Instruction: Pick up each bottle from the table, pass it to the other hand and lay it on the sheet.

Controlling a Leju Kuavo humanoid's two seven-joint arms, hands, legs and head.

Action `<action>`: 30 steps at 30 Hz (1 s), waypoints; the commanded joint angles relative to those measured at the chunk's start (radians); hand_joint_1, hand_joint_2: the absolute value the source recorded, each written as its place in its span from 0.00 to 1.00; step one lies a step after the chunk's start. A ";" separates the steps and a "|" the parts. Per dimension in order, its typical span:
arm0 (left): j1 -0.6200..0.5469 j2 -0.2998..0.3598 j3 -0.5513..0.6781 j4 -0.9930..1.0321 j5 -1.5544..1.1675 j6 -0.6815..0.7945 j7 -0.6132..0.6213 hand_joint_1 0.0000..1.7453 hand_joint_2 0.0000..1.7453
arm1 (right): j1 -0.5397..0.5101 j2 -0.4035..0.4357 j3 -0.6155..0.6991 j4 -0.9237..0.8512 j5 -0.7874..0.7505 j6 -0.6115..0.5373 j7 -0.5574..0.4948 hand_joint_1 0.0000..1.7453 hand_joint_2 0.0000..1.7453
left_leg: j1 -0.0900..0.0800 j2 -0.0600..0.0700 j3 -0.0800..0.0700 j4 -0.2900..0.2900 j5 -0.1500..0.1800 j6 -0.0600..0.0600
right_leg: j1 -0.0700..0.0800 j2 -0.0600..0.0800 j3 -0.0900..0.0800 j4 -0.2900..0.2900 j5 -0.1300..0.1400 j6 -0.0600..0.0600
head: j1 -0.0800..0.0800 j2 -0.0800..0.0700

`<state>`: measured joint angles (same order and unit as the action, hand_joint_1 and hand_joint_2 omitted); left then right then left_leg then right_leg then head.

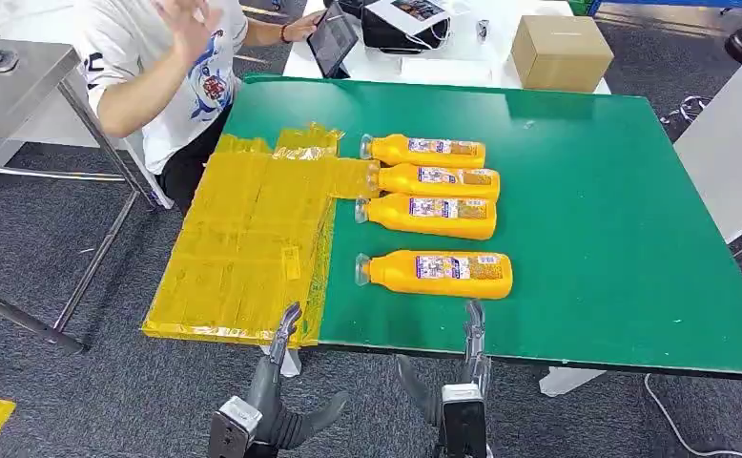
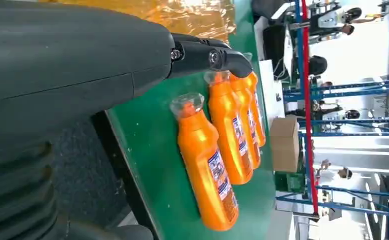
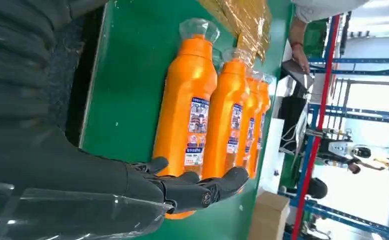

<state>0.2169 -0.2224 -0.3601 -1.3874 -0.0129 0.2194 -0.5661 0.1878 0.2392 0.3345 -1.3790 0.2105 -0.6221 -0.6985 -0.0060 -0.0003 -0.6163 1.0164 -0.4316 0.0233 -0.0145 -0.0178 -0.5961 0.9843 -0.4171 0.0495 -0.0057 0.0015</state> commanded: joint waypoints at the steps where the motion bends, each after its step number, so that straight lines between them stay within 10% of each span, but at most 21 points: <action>1: -0.047 -0.001 0.066 -0.023 -0.138 0.054 -0.013 0.00 1.00 | -0.099 -0.078 -0.031 -0.078 0.226 -0.003 0.093 0.00 1.00 | 0.001 0.001 0.002 0.000 -0.001 -0.001 | 0.001 0.002 0.001 0.000 0.000 -0.001 | 0.000 0.000; 30: -0.209 -0.035 0.092 0.112 -0.192 -0.053 -0.012 0.00 1.00 | -0.500 -0.214 -0.159 0.254 0.435 0.225 0.386 0.00 1.00 | 0.000 0.000 0.003 -0.001 0.003 0.001 | 0.000 0.001 0.003 -0.001 0.003 0.001 | 0.000 0.000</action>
<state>0.0525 -0.2663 -0.2754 -1.3500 -0.2007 0.1690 -0.5844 -0.2260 0.0702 0.1728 -1.3221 0.6382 -0.4222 -0.3299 -0.0067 -0.0005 -0.6162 1.0169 -0.4285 0.0249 -0.0150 -0.0180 -0.5955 0.9845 -0.4145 0.0517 -0.0057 0.0015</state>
